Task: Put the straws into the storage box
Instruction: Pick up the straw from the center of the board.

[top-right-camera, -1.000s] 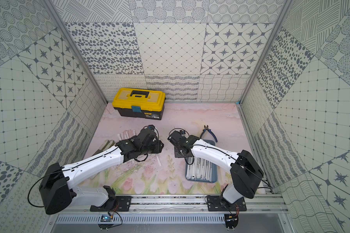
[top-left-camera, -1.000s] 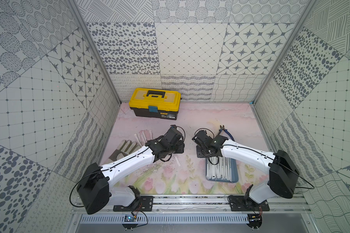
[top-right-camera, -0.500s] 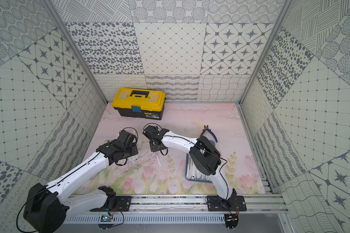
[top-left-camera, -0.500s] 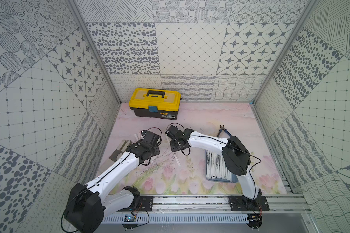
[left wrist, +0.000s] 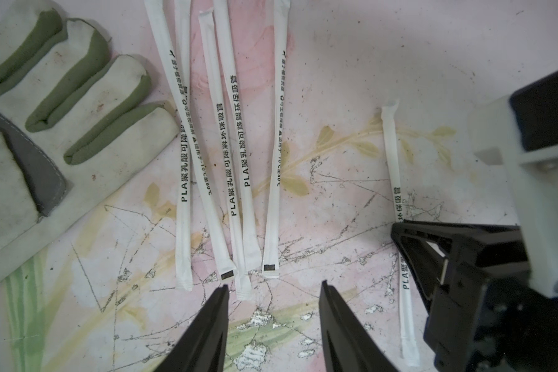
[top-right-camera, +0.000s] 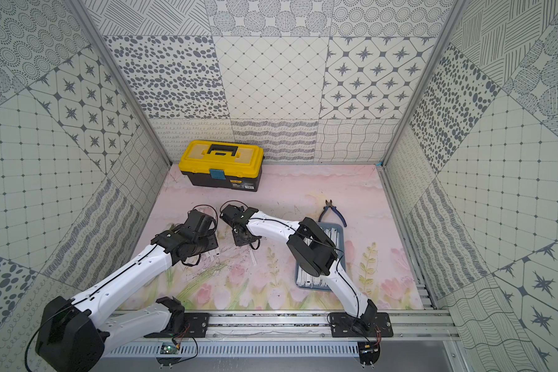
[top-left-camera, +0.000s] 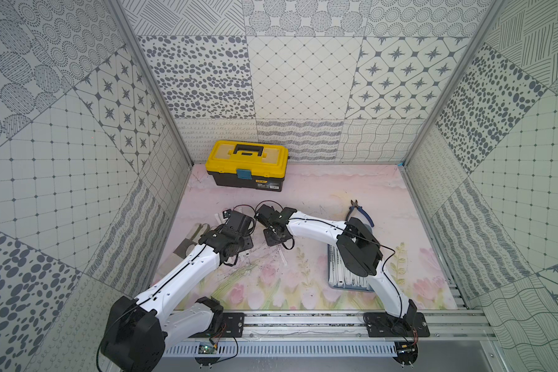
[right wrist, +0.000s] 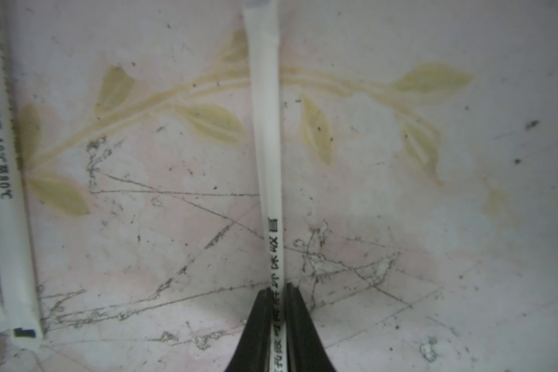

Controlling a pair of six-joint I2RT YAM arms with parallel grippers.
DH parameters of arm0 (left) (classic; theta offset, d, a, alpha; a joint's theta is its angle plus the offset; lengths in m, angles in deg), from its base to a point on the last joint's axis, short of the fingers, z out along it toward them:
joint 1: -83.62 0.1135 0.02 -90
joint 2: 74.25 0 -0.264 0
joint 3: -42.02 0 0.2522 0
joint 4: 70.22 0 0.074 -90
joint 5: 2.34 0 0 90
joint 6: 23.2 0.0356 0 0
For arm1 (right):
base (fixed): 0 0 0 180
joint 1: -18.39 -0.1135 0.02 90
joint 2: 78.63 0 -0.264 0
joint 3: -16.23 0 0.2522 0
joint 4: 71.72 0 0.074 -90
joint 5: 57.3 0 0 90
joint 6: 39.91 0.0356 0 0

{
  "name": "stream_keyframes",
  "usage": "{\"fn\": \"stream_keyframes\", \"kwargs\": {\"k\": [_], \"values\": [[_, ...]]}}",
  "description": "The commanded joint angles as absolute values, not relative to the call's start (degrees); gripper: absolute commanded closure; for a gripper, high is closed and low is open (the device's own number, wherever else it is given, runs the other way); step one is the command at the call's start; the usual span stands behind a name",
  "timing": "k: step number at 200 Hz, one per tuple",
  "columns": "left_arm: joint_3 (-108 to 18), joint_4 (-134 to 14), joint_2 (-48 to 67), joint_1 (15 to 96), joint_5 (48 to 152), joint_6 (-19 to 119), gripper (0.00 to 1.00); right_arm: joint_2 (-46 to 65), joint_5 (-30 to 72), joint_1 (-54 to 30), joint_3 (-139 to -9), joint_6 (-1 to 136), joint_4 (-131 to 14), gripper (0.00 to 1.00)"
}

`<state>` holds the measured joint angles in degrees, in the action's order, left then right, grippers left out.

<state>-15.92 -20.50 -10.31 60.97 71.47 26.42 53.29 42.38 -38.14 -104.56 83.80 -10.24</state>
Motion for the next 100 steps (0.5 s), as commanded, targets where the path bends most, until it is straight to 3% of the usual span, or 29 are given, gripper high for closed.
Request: {"fn": "stream_keyframes", "kwargs": {"k": [1,42,100], "values": [[-17.53,-18.87,-10.94,61.21,72.33,26.24,0.51,50.10,43.18,-37.94,-103.02,83.49,-10.94,0.91],[-22.83,-20.71,-10.74,59.12,71.82,28.60,0.52,29.52,38.22,-34.96,-82.44,86.89,-25.70,0.92],[-37.34,-32.96,6.70,35.72,71.81,33.60,0.52,1.51,36.52,-22.55,-53.81,88.82,-26.41,0.93]]}}
